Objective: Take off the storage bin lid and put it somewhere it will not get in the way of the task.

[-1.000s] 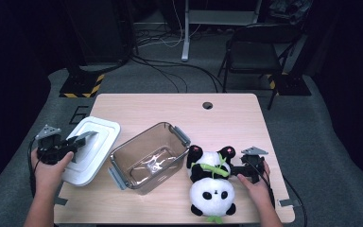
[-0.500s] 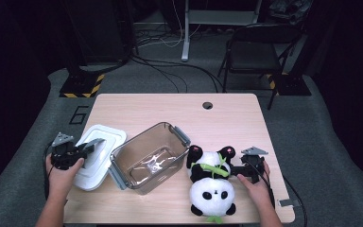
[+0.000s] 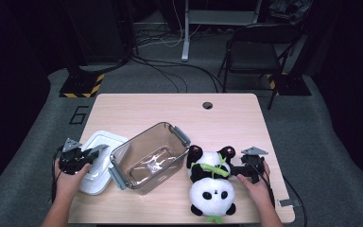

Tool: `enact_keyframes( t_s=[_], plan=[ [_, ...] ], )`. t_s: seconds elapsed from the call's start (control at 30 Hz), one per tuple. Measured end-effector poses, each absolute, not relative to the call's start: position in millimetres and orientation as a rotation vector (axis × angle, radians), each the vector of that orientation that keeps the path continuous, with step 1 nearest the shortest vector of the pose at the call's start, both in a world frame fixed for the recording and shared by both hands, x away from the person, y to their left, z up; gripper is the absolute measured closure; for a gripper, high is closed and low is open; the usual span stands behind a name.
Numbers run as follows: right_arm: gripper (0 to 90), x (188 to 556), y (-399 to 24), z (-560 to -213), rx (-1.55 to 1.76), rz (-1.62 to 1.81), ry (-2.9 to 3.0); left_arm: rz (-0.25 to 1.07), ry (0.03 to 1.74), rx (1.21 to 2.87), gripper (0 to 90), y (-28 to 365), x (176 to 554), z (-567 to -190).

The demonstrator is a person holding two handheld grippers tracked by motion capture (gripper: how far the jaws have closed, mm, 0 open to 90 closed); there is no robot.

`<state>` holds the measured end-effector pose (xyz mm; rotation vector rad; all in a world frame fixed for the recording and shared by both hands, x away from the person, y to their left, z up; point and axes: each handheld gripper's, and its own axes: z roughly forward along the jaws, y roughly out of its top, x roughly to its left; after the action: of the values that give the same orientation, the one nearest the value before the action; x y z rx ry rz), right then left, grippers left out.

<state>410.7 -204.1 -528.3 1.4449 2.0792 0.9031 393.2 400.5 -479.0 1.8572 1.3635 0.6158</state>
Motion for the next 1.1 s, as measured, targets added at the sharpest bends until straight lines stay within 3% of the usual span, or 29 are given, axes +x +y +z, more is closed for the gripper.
enact_keyframes(
  t_s=[0.67,1.1],
  plan=[
    [5.8,410.8,-204.1,-528.2,1.444,0.903,2.080,0.654,1.373,1.915,64.7,398.4,399.4,-495.3],
    [5.6,410.5,-203.6,-528.2,1.450,0.900,2.075,0.631,1.380,1.889,49.9,402.0,397.8,-490.6]
  ],
)
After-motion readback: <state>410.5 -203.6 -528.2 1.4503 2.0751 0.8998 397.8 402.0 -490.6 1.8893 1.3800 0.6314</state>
